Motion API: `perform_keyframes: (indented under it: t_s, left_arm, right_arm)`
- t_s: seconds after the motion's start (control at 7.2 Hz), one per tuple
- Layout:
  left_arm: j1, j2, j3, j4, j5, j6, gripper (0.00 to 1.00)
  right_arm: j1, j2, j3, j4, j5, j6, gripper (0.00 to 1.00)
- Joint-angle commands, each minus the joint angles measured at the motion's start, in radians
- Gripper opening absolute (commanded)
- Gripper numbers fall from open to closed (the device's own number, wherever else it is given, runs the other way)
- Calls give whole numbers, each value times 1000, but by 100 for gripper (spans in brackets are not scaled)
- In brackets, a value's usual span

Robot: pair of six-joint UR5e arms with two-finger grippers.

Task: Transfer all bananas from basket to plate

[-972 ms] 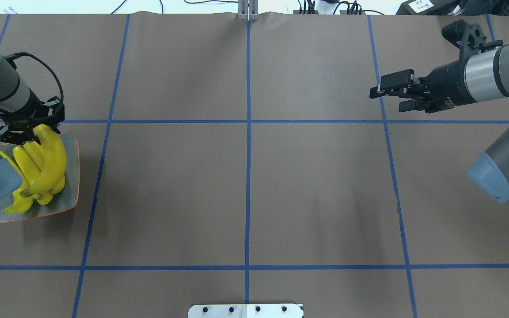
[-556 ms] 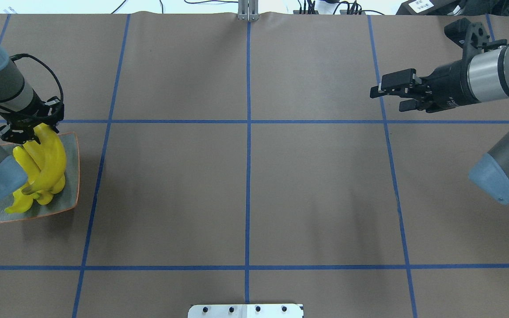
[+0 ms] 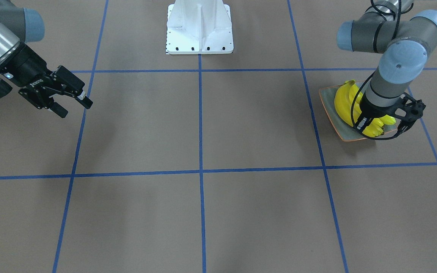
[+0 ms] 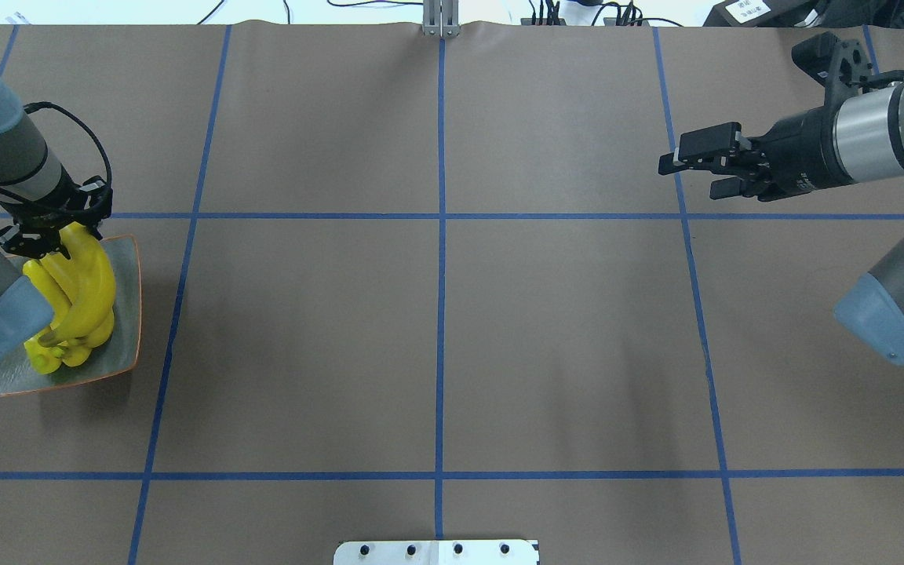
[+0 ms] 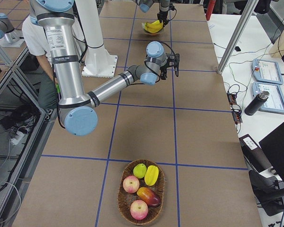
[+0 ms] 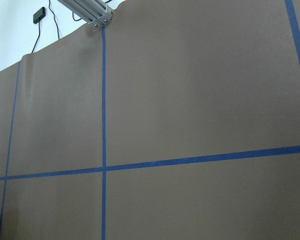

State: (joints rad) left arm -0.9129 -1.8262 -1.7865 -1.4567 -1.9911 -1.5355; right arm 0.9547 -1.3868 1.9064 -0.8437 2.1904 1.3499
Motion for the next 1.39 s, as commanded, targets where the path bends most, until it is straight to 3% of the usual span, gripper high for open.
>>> perform_keyframes:
  t_s: [0.0, 0.28, 0.69, 1.25]
  left_arm:
    - [0, 5, 22, -23, 0, 5, 44]
    - [-1, 11, 22, -37, 0, 9, 100]
    - [-3, 12, 15, -39, -2, 12, 100]
    - [-104, 45, -74, -106, -50, 264, 100]
  right_arm:
    - [1, 0, 2, 0, 2, 0, 100]
    - [1, 0, 5, 0, 8, 2, 100]
    - [-1, 0, 3, 0, 8, 3, 100]
    - [111, -82, -6, -14, 12, -11, 100]
